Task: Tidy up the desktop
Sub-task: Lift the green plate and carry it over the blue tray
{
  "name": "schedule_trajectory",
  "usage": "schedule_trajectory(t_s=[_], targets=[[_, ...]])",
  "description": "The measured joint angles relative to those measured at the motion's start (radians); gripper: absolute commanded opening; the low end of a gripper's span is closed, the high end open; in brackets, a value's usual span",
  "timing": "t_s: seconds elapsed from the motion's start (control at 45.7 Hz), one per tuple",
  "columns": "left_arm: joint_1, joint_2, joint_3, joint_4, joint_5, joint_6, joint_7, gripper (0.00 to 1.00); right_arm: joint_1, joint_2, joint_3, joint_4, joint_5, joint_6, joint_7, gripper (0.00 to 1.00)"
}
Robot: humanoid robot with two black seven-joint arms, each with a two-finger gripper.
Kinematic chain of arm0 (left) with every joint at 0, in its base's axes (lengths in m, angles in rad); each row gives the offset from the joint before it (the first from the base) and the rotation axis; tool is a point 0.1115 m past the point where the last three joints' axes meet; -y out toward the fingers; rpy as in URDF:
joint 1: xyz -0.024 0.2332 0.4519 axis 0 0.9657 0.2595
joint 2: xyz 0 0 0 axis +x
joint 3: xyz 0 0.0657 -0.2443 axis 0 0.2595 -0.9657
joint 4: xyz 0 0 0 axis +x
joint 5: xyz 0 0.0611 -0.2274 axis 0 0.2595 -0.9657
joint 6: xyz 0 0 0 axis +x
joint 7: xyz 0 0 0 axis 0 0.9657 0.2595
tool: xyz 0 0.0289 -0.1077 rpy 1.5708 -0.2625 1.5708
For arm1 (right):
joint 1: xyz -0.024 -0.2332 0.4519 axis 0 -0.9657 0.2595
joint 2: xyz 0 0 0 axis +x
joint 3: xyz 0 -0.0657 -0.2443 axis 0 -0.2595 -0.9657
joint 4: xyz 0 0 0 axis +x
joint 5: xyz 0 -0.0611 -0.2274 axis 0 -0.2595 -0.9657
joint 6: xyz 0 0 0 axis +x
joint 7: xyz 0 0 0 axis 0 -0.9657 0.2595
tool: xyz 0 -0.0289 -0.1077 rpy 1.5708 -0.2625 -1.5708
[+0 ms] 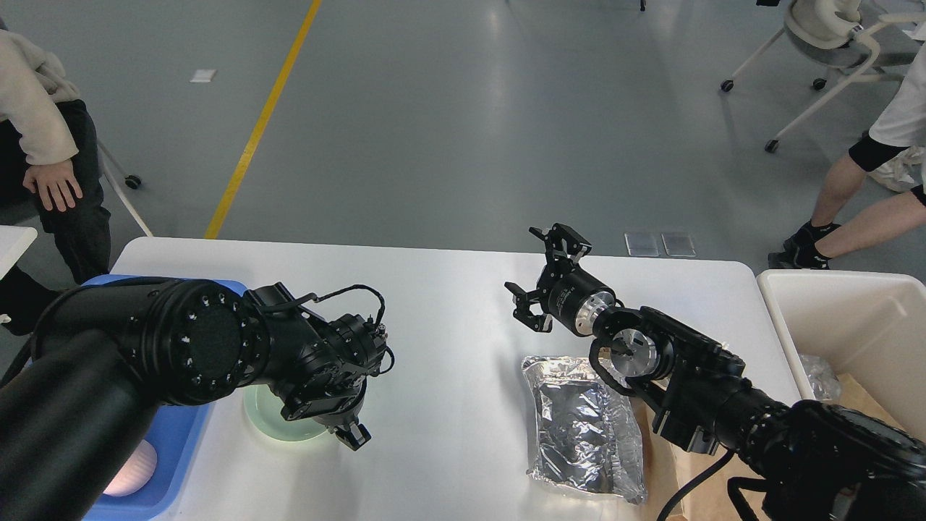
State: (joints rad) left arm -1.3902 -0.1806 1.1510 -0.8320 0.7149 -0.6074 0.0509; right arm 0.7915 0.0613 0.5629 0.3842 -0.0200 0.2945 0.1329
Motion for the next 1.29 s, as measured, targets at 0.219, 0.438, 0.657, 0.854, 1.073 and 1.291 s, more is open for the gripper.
schedule_trajectory(t_s=[0.219,0.438,0.657,0.854,1.073,1.291], targets=[[-0.115,-0.002,-0.033,-0.007,-0.078,-0.192,-0.007,0.0,0.0,0.0,0.0,0.001,0.0,0.0,0.0,1.0],[-0.258,0.012,-0.055,-0.012,-0.177,-0.345,-0.009,0.0,0.0,0.0,0.0,0.001,0.0,0.0,0.0,1.0],[-0.366,0.013,-0.055,-0.041,-0.251,-0.353,-0.005,0.0,0.0,0.0,0.0,0.001,0.0,0.0,0.0,1.0],[-0.415,0.084,-0.013,-0.053,-0.268,-0.353,0.007,0.0,0.0,0.0,0.0,0.001,0.0,0.0,0.0,1.0],[-0.42,0.19,0.11,-0.053,-0.269,-0.353,-0.001,0.0,0.0,0.0,0.0,0.001,0.0,0.0,0.0,1.0],[-0.4,0.352,0.214,-0.042,-0.268,-0.353,-0.005,0.0,0.0,0.0,0.0,0.001,0.0,0.0,0.0,1.0]])
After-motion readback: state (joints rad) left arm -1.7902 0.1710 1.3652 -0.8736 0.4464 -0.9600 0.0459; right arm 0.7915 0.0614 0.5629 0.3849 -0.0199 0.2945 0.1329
